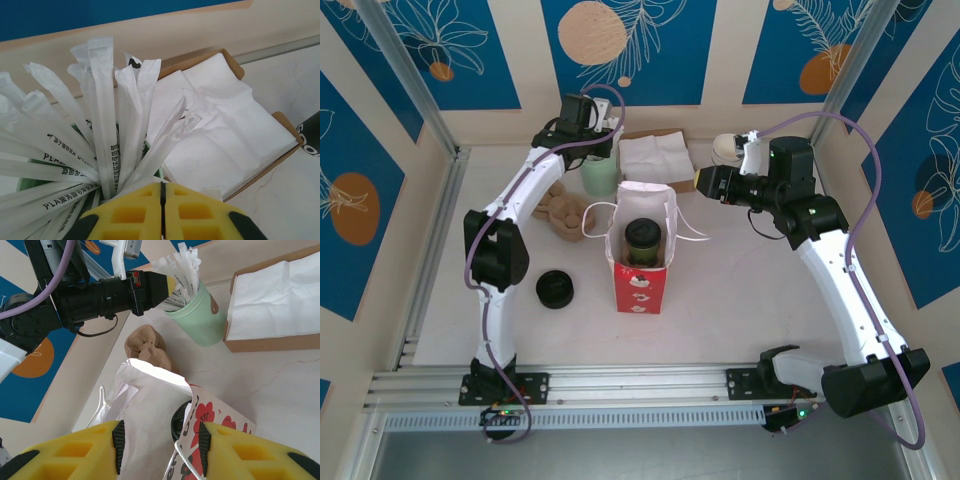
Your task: Pack the takeout coffee
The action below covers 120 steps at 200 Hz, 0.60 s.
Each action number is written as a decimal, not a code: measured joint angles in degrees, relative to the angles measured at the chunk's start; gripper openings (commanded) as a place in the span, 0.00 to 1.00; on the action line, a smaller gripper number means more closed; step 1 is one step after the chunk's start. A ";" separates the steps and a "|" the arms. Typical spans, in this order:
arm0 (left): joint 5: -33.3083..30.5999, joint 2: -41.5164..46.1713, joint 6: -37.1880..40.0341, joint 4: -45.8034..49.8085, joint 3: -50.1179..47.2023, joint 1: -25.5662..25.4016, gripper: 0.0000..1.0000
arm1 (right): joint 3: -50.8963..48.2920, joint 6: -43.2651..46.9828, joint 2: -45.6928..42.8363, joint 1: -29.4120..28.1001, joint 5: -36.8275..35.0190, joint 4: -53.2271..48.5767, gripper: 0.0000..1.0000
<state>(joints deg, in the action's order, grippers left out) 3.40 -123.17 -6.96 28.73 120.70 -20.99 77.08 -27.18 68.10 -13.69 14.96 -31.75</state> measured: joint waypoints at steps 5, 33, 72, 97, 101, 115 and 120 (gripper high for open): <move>0.02 0.09 0.09 0.02 0.00 0.00 0.03 | 0.00 0.00 0.00 0.00 0.00 0.00 0.46; 0.02 1.33 0.07 0.11 0.00 0.00 0.00 | 0.00 0.00 0.00 0.00 0.00 0.02 0.46; 0.04 6.84 0.09 0.96 0.00 0.00 0.00 | 0.00 -0.02 0.00 0.00 0.02 0.07 0.46; 0.31 11.37 0.17 2.12 0.15 0.00 0.00 | 0.00 -0.02 0.00 0.00 0.02 0.15 0.46; 0.46 11.96 0.31 2.40 0.26 0.00 0.00 | 0.00 -0.02 0.00 0.00 0.02 0.17 0.46; 0.94 14.01 0.79 3.52 1.25 -0.02 0.00 | 0.00 -0.04 0.00 0.00 0.04 0.57 0.46; 1.09 14.69 1.03 3.93 1.53 -0.02 0.00 | 0.00 -0.04 0.00 0.00 0.04 0.70 0.46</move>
<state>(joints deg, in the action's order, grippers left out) 4.49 -108.49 -5.93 32.67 122.23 -21.02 77.08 -27.22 68.10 -13.69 15.00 -31.05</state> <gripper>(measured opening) 0.046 0.461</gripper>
